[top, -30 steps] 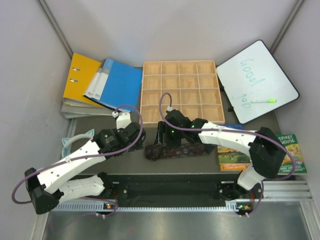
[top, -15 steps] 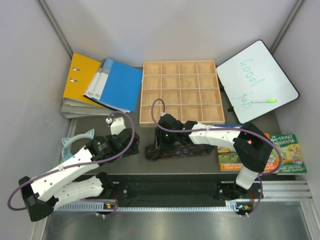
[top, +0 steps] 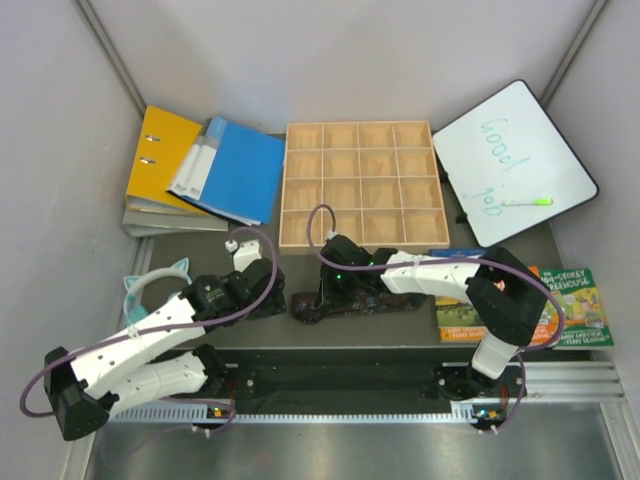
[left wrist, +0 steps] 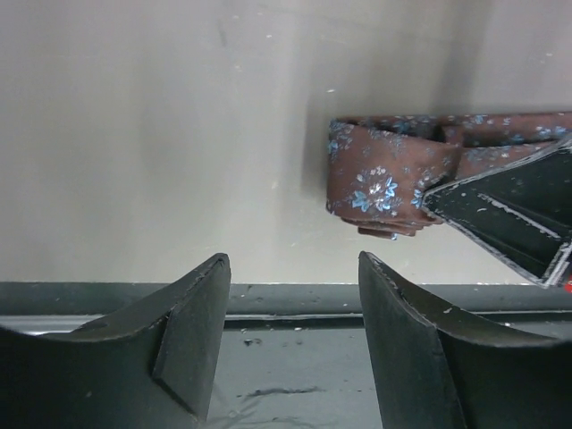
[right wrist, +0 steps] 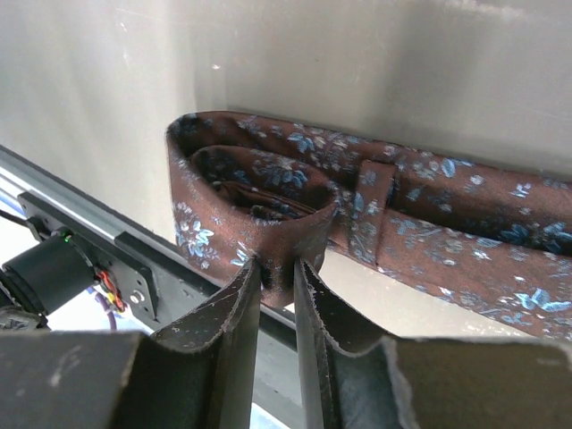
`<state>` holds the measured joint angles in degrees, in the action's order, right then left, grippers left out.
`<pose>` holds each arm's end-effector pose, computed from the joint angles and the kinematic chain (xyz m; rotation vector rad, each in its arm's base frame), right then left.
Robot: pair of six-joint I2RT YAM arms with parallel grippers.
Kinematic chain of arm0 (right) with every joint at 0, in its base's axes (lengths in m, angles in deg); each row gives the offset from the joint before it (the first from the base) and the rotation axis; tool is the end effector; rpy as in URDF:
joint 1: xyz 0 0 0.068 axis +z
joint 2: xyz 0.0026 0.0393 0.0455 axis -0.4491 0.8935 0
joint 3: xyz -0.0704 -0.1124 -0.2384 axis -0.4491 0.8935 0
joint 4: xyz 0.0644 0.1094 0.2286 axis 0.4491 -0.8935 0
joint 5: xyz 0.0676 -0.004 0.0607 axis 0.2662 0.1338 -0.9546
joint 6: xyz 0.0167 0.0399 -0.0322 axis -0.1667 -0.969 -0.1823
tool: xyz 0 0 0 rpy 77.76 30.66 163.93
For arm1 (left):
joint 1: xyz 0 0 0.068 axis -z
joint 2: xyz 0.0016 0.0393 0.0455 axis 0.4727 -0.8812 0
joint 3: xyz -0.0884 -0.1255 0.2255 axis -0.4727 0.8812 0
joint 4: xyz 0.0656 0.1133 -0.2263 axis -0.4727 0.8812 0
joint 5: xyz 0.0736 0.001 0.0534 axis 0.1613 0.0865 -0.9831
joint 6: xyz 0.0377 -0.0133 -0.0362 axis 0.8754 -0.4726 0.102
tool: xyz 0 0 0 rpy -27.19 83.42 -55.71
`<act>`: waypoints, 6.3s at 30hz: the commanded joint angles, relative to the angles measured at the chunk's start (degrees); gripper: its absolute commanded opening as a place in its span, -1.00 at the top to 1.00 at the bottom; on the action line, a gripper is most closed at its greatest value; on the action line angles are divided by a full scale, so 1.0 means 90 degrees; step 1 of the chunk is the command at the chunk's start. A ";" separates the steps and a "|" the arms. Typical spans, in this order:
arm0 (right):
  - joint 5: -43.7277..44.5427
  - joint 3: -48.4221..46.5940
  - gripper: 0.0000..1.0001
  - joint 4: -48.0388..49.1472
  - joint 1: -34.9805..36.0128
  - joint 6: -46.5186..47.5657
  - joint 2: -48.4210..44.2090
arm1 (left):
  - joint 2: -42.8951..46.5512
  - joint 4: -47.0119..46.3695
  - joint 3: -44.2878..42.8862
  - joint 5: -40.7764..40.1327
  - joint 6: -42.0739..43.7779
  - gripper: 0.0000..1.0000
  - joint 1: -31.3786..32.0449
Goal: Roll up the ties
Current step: Roll the tie at the center of the board.
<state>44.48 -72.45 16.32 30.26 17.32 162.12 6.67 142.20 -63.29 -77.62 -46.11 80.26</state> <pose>0.1841 0.2918 0.1792 -0.0986 2.8054 0.8187 0.1081 -0.1174 0.2543 -0.2520 2.5371 -0.2485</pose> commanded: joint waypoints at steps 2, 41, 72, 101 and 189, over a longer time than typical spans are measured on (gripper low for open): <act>0.0153 0.0541 0.58 0.0174 -0.0253 0.0100 -0.0478 | -0.0061 -0.0599 0.0119 0.0269 0.0194 -0.27 -0.0022; -0.0121 0.0973 0.06 0.0351 -0.0761 0.0393 -0.1064 | -0.2395 -0.3123 0.0473 0.1384 0.0536 0.67 -0.0022; 0.0065 0.1695 -0.16 -0.0548 -0.1991 0.0735 -0.2978 | -0.5285 0.1626 -0.3073 -0.1049 0.1181 0.61 0.0534; 0.0202 0.1920 -0.18 -0.1349 -0.2938 0.0891 -0.4394 | -0.7415 0.1735 -0.5594 -0.0513 0.1063 -0.30 0.1443; -0.1292 -0.4047 -0.12 -0.2004 -0.0566 0.2220 0.3047 | -0.1711 -0.4046 0.1379 -0.0131 -0.0636 1.00 0.0056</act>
<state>34.47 -108.56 -2.32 24.16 37.93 188.98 -7.23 109.76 -49.15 -75.74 -52.77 81.14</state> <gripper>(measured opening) 0.560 0.009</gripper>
